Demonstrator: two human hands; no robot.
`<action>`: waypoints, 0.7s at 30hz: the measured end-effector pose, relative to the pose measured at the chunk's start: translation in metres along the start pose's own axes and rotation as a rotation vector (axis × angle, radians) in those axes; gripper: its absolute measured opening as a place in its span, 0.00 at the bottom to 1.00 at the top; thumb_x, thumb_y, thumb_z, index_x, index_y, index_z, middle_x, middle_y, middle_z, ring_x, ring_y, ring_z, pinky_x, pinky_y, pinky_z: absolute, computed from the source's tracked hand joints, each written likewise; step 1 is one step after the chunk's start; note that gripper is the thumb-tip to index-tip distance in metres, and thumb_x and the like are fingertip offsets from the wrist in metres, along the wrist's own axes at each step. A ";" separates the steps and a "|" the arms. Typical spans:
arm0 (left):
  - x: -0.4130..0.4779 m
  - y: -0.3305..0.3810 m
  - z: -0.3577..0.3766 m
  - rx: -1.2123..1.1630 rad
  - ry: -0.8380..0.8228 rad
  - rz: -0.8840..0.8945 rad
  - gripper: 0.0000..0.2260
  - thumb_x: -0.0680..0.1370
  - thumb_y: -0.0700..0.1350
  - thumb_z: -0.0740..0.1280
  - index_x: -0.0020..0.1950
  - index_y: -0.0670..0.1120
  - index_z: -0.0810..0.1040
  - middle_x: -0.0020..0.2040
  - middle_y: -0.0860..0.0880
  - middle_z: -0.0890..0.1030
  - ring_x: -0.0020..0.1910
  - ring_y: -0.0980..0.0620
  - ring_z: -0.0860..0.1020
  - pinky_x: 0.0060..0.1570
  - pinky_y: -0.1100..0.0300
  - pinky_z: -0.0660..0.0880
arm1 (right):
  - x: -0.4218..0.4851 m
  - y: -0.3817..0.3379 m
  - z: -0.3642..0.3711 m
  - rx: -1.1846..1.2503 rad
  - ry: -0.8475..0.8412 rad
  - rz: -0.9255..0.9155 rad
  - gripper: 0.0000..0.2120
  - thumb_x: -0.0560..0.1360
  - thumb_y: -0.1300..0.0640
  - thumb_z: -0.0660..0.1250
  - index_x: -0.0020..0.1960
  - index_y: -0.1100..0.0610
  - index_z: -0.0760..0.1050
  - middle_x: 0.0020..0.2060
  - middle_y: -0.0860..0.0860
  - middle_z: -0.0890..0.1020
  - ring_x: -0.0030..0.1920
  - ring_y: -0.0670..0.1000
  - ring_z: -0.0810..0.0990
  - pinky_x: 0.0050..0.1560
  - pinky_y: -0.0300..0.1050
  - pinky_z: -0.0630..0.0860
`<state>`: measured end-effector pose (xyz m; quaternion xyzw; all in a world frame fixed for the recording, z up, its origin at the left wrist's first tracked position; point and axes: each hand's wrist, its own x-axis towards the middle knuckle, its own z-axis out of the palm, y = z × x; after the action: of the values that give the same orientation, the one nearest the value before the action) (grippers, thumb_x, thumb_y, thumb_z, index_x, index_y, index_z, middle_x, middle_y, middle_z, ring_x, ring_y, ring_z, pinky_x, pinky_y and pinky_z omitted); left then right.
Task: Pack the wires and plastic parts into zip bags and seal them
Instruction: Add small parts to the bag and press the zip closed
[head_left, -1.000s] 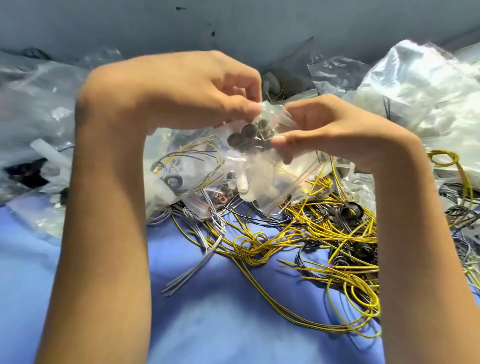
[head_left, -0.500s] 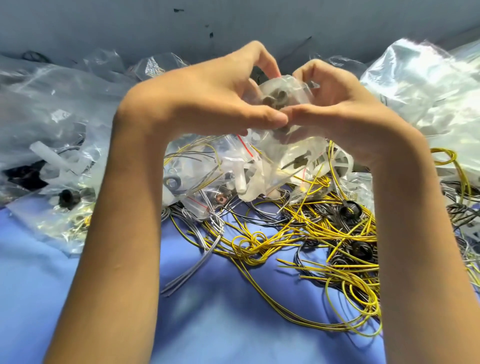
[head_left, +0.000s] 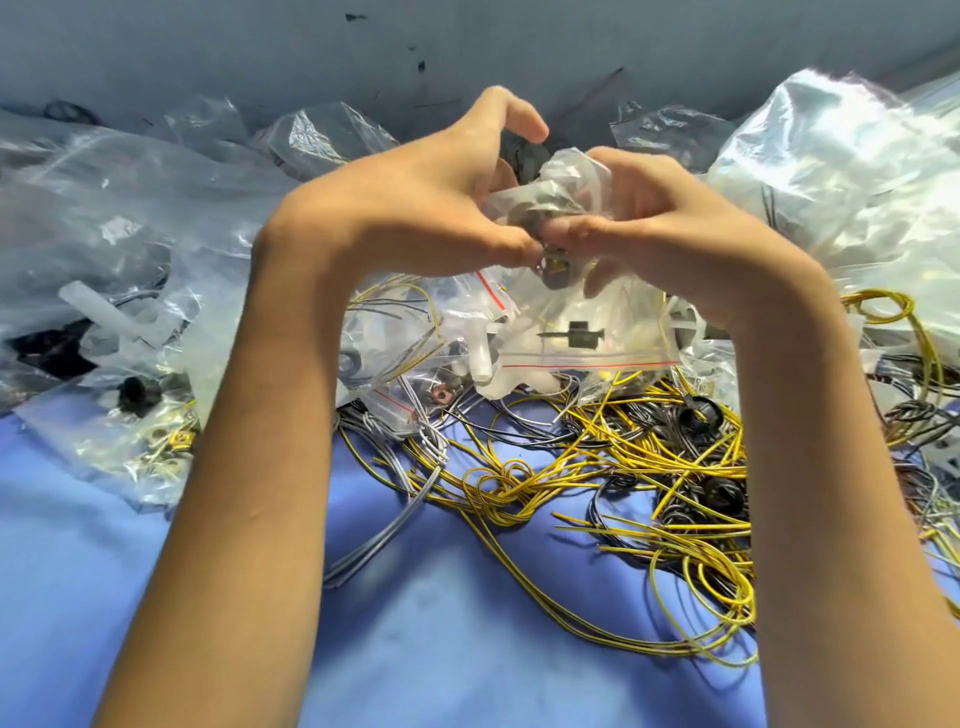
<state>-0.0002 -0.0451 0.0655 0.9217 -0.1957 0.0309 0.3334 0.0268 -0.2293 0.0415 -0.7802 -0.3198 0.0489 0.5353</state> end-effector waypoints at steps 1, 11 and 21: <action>0.002 0.000 0.002 -0.012 -0.010 -0.016 0.28 0.73 0.49 0.72 0.67 0.54 0.61 0.47 0.50 0.82 0.45 0.50 0.82 0.53 0.49 0.77 | 0.000 0.001 0.000 -0.014 0.025 0.002 0.06 0.76 0.63 0.66 0.52 0.59 0.72 0.35 0.51 0.80 0.32 0.49 0.79 0.30 0.37 0.74; 0.016 -0.005 0.016 -0.121 -0.043 0.044 0.19 0.75 0.46 0.70 0.63 0.46 0.67 0.45 0.48 0.81 0.41 0.51 0.81 0.44 0.55 0.79 | 0.008 0.013 -0.003 -0.137 0.230 0.037 0.12 0.77 0.57 0.67 0.58 0.54 0.69 0.42 0.56 0.80 0.35 0.50 0.79 0.43 0.57 0.81; 0.018 -0.004 0.011 -0.258 0.297 0.108 0.23 0.78 0.39 0.66 0.69 0.48 0.62 0.49 0.51 0.72 0.44 0.58 0.77 0.51 0.63 0.77 | 0.003 0.011 -0.016 0.052 0.078 -0.174 0.40 0.70 0.67 0.70 0.76 0.46 0.59 0.36 0.49 0.79 0.39 0.47 0.78 0.48 0.42 0.78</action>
<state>0.0171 -0.0557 0.0577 0.8450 -0.1958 0.1589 0.4716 0.0405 -0.2429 0.0393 -0.7365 -0.3642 -0.0199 0.5697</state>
